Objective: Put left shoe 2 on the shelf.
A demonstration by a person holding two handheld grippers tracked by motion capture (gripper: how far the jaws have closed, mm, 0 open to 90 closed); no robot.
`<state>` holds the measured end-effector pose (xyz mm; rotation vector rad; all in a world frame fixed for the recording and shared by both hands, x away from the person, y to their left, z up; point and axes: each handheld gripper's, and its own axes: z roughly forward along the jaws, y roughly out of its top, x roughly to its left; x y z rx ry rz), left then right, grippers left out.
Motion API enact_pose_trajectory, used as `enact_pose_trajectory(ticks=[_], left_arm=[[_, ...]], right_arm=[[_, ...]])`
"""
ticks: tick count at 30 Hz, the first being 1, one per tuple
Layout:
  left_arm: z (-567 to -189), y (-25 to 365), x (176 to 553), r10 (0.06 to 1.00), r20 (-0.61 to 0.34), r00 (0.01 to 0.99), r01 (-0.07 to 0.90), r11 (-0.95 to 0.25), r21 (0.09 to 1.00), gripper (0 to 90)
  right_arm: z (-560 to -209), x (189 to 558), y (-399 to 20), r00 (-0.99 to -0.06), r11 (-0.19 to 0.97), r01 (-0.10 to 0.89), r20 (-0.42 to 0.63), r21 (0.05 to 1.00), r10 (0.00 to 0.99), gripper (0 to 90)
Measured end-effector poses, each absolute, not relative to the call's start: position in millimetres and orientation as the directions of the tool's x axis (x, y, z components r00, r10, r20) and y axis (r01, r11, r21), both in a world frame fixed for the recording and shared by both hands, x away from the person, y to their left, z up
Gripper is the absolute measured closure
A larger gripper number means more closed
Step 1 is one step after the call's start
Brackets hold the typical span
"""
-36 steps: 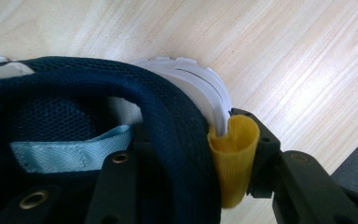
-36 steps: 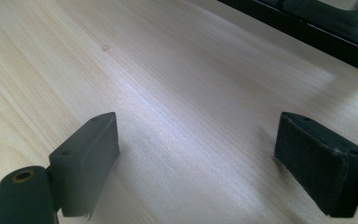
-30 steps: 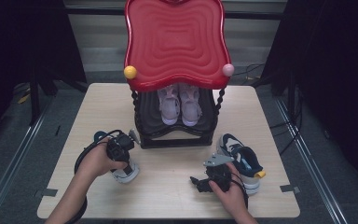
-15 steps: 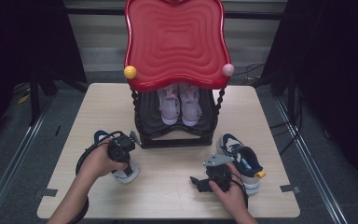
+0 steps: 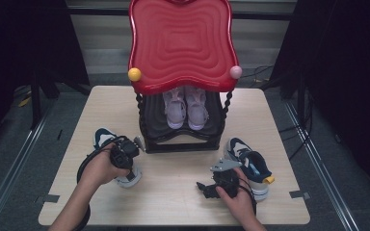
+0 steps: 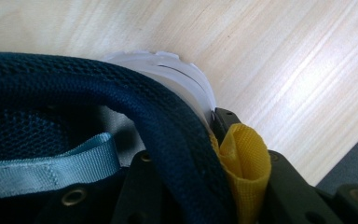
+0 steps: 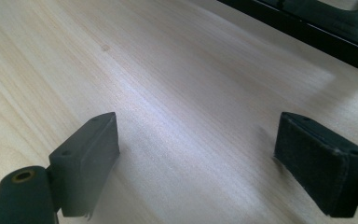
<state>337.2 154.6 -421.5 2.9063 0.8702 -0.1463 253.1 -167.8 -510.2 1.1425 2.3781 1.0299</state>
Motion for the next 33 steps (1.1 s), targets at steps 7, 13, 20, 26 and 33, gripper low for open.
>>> enact_pose_trajectory(ticks=[7, 13, 20, 26, 33], left_arm=[[-410.6, 158.3, 337.2, 0.549, -0.107, 0.829, 0.557, -0.826, 0.083, 74.9], [-411.2, 158.7, 339.3, 0.547, -0.13, 0.827, 0.558, -0.826, 0.082, 75.2], [-431.3, 160.0, 342.2, 0.562, -0.21, 0.8, 0.585, -0.808, 0.07, 73.9], [-432.6, 161.9, 342.7, 0.585, -0.211, 0.783, 0.61, -0.789, 0.076, 71.4], [-437.2, 162.3, 342.5, 0.593, -0.232, 0.771, 0.622, -0.78, 0.076, 72.0]], right_arm=[[-510.2, 253.1, -167.7, -0.635, 0.424, 0.551, 0.031, 0.719, 0.772, 13.2], [-510.2, 253.1, -167.8, -0.635, 0.424, 0.55, 0.031, 0.719, 0.772, 13.2], [-510.2, 253.0, -167.7, -0.634, 0.423, 0.552, 0.032, 0.719, 0.773, 13.2], [-510.2, 253.0, -167.7, -0.634, 0.423, 0.551, 0.032, 0.719, 0.772, 13.2], [-510.3, 253.1, -167.7, -0.636, 0.423, 0.55, 0.032, 0.72, 0.771, 13.2]])
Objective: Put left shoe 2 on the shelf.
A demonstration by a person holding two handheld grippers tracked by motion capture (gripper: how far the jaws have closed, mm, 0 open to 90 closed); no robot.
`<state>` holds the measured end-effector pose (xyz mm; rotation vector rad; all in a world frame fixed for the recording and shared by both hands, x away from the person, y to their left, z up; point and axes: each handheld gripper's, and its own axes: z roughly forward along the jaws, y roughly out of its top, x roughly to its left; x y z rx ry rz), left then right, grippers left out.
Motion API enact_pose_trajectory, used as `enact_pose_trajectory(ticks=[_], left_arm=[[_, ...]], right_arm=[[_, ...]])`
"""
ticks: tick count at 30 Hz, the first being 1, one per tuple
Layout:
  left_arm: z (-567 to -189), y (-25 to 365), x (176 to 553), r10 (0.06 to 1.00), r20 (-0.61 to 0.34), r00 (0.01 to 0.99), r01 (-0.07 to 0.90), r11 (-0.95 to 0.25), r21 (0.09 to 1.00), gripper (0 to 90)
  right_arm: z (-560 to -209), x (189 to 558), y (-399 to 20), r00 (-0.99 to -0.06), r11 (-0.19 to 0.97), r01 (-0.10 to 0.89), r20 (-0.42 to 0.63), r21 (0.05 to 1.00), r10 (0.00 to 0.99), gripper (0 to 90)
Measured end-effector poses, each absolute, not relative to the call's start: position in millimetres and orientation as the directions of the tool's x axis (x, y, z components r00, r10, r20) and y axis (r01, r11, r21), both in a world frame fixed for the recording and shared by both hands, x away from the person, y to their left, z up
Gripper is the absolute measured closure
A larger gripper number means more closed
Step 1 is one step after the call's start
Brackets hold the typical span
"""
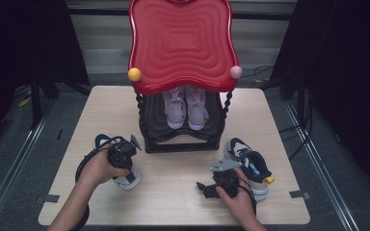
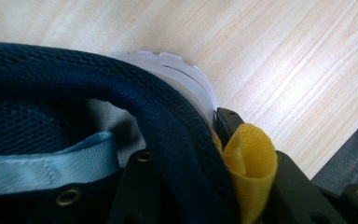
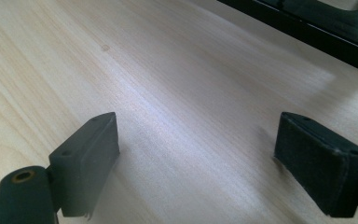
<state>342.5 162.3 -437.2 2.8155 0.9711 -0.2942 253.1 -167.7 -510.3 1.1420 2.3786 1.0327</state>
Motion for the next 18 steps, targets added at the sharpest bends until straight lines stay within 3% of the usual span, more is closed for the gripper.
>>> enact_pose_trajectory(ticks=[18], left_arm=[[-432.9, 159.0, 339.8, 0.581, -0.201, 0.789, 0.601, -0.798, 0.048, 76.9]], right_arm=[[-510.2, 253.4, -167.9, -0.638, 0.427, 0.547, 0.028, 0.72, 0.77, 13.2]])
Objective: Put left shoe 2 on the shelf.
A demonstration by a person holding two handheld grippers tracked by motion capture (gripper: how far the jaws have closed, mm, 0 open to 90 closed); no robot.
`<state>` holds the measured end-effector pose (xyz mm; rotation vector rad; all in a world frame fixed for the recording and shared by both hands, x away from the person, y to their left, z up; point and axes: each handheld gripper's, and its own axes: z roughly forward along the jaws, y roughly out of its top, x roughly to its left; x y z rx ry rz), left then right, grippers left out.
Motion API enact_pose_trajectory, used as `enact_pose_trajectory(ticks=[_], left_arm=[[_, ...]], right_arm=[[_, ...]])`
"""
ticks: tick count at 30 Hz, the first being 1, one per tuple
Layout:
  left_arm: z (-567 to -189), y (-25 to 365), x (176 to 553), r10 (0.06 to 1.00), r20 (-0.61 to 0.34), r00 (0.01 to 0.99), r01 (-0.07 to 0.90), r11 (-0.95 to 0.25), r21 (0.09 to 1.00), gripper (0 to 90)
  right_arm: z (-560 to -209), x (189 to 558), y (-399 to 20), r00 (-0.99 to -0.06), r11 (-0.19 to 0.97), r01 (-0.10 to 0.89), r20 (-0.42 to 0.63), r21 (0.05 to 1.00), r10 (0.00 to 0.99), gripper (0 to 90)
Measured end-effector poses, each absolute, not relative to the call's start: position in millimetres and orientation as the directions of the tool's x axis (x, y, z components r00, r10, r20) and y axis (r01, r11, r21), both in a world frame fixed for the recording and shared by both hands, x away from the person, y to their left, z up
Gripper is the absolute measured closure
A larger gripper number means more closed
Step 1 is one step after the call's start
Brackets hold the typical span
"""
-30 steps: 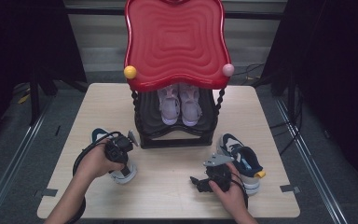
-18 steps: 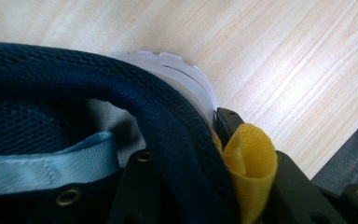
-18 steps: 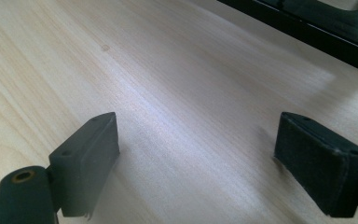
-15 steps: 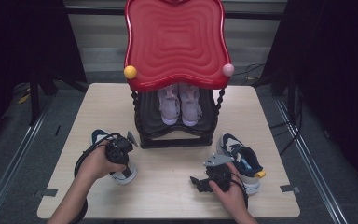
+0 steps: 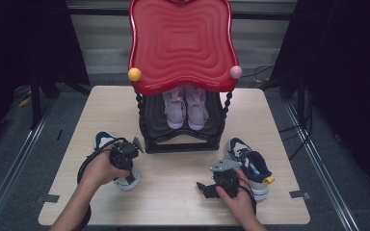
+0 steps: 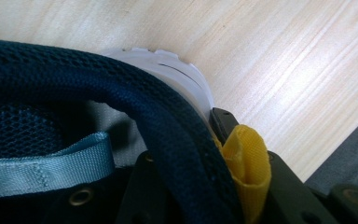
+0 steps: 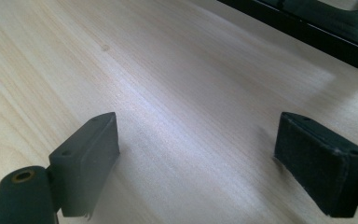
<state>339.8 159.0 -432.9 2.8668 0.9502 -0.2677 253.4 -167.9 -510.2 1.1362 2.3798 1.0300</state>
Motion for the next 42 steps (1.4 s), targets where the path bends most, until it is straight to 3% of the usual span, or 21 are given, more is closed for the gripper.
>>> enact_pose_trajectory(ticks=[11, 24, 31, 42], left_arm=[[-390.0, 167.8, 343.9, 0.574, -0.198, 0.795, 0.596, -0.8, 0.073, 76.9], [-304.3, 167.8, 342.8, 0.518, -0.126, 0.846, 0.528, -0.847, 0.062, 76.7], [-260.3, 163.6, 338.3, 0.489, -0.145, 0.86, 0.502, -0.862, 0.075, 76.7], [-201.6, 160.1, 336.1, 0.465, -0.069, 0.882, 0.47, -0.877, 0.098, 76.5]], right_arm=[[-510.2, 253.2, -167.7, -0.635, 0.424, 0.55, 0.031, 0.719, 0.772, 13.2], [-510.3, 253.4, -167.7, -0.636, 0.422, 0.548, 0.032, 0.722, 0.771, 13.2], [-510.2, 253.6, -167.9, -0.638, 0.425, 0.546, 0.03, 0.722, 0.77, 13.2], [-510.2, 253.6, -168.0, -0.639, 0.427, 0.547, 0.03, 0.72, 0.768, 13.2]])
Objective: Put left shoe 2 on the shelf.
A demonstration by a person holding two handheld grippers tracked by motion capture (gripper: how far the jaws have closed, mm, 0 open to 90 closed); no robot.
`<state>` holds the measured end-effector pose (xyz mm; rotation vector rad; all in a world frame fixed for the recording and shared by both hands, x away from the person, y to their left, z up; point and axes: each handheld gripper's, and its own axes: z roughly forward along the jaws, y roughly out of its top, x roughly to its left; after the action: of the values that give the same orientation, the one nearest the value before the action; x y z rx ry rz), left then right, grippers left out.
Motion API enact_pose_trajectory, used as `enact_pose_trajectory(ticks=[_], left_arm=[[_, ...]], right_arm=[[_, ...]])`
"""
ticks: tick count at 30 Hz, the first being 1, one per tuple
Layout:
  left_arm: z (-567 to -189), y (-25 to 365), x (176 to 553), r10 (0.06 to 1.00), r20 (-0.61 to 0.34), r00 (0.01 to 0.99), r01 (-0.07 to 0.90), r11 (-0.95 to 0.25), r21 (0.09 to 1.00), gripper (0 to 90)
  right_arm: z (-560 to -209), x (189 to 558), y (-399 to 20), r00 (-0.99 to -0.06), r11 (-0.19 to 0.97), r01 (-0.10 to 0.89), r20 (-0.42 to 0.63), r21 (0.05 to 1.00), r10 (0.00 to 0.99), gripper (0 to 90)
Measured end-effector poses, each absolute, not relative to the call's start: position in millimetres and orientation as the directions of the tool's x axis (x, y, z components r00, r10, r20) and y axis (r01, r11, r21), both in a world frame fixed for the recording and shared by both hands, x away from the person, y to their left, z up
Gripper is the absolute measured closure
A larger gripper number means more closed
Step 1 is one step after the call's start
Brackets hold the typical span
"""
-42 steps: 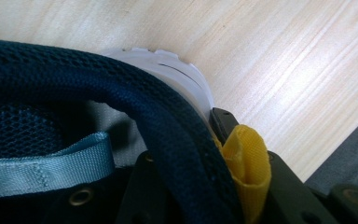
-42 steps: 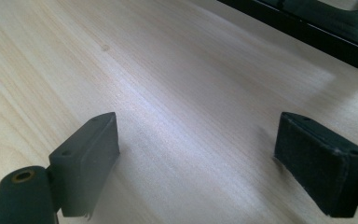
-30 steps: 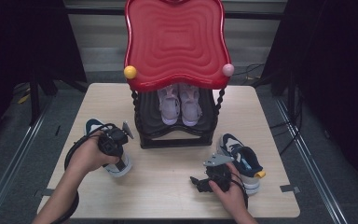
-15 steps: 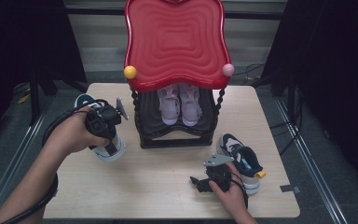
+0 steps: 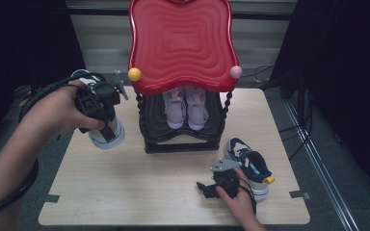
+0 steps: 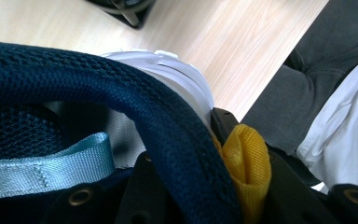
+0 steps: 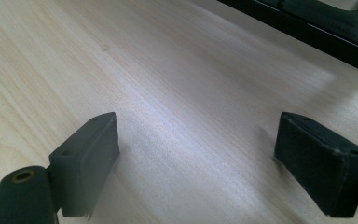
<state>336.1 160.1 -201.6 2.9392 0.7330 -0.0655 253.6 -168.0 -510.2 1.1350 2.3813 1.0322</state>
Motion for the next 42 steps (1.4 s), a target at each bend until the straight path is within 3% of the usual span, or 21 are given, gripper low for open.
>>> enact_pose_trajectory(ticks=[13, 26, 42], left_arm=[[-130.9, 151.2, 335.1, 0.432, 0.036, 0.901, 0.423, -0.895, 0.144, 76.3], [-90.3, 114.2, 336.8, 0.338, 0.144, 0.93, 0.312, -0.934, 0.174, 76.2], [-90.7, 60.3, 363.5, 0.206, 0.239, 0.949, 0.172, -0.973, 0.155, 75.8]], right_arm=[[-510.3, 253.6, -168.0, -0.639, 0.427, 0.546, 0.029, 0.72, 0.769, 13.2], [-510.3, 253.5, -167.9, -0.638, 0.426, 0.547, 0.028, 0.721, 0.77, 13.2], [-510.3, 253.2, -167.8, -0.636, 0.424, 0.55, 0.032, 0.72, 0.771, 13.2]])
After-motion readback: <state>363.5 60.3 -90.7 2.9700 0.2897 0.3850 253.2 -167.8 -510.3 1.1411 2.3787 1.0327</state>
